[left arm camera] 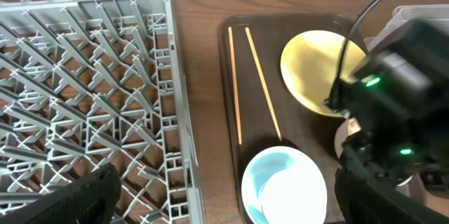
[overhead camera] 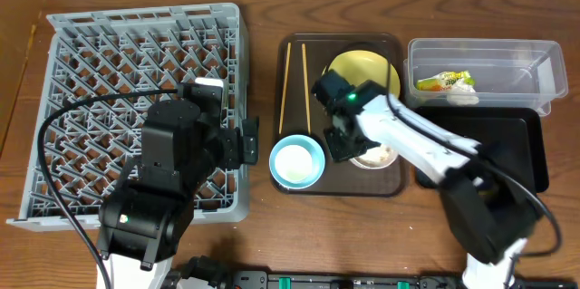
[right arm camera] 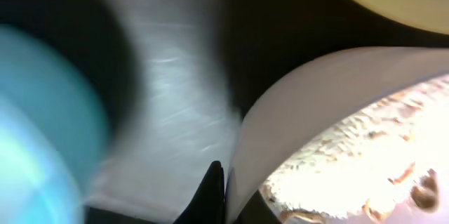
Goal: Sort waste into correct bins and load items into the dishwasher
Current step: 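Lift the pink bowl right and tip its rice onto the black tray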
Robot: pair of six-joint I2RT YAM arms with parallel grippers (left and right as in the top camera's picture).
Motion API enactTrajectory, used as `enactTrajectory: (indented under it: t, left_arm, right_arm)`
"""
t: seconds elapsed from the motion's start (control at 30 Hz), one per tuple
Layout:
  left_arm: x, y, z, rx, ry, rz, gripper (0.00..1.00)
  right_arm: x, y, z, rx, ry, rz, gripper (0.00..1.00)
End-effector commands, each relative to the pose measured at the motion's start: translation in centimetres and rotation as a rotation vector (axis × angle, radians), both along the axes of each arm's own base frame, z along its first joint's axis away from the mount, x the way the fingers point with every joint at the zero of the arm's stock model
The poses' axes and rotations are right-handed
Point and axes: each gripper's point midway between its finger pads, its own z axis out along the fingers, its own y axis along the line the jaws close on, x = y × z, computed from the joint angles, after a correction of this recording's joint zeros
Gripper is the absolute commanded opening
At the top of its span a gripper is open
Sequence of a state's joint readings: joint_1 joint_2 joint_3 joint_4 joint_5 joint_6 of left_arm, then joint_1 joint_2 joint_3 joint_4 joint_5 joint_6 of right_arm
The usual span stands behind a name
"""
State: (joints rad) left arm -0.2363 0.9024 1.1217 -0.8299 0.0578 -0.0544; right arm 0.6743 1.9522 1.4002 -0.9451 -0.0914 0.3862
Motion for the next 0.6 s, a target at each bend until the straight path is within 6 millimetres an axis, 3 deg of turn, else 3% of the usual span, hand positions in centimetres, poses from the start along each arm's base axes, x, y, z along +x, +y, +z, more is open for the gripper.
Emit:
enactTrajectory:
  t: [0.0, 0.13, 0.2, 0.3, 0.4, 0.47, 0.57]
  left_arm:
    - [0.0, -0.1, 0.9, -0.007, -0.022, -0.006, 0.98]
    - [0.0, -0.1, 0.9, -0.007, -0.022, -0.006, 0.98]
    - [0.0, -0.1, 0.9, -0.007, -0.022, -0.006, 0.98]
    - [0.1, -0.1, 0.9, -0.007, -0.022, -0.006, 0.98]
    - [0.0, -0.1, 0.9, -0.007, -0.022, -0.006, 0.98]
    - [0.0, -0.1, 0.9, -0.007, -0.021, -0.007, 0.98]
    - [0.0, -0.1, 0.9, -0.007, -0.022, -0.006, 0.98]
  right_arm:
    - [0.5, 1.3, 5.7, 0.241, -0.012, -0.031, 0.01]
    - [2.3, -1.0, 11.2, 0.404, -0.066, -0.141, 0.01]
    - [2.8, -2.8, 12.4, 0.445, -0.065, -0.193, 0.01]
    - [3.0, -5.2, 12.7, 0.499, -0.025, -0.241, 0.01]
    - [3.1, -7.6, 11.7, 0.596, 0.041, -0.306, 0.01]
    - [3.0, -9.2, 10.8, 0.718, 0.076, -0.342, 0.01]
    - [2.7, -10.9, 11.5, 1.008, 0.068, -0.33, 0.01]
